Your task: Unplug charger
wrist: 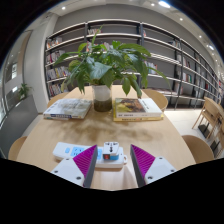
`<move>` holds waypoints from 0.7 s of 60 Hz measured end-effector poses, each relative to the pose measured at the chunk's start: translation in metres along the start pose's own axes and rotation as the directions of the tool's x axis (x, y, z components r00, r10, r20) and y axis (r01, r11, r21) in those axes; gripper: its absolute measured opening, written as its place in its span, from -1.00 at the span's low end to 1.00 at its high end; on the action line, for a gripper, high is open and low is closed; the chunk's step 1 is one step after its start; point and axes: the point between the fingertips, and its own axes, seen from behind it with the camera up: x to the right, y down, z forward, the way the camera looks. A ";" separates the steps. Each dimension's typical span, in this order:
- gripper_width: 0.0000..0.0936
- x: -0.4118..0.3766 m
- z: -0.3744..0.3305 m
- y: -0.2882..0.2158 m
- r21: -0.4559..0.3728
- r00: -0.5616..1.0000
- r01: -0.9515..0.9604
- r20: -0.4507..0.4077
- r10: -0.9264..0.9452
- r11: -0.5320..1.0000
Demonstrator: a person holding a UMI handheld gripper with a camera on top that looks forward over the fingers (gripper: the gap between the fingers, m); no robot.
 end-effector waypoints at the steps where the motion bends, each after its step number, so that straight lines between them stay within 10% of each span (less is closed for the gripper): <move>1: 0.32 0.000 0.005 -0.001 0.000 1.000 0.000 0.002 0.000 1.000; 10: -0.23 0.000 0.020 0.005 -0.010 0.999 -0.038 0.006 0.039 0.999; 17: -0.18 -0.001 0.023 0.003 0.015 1.000 -0.010 -0.022 0.011 1.000; 22: -0.63 -0.005 0.027 0.002 0.018 1.000 0.002 -0.014 -0.002 1.000; 39: -0.75 -0.004 0.024 0.002 -0.065 0.998 -0.052 -0.026 0.051 0.997; 42: -0.76 -0.003 0.008 -0.046 0.028 0.996 -0.092 0.008 0.092 0.995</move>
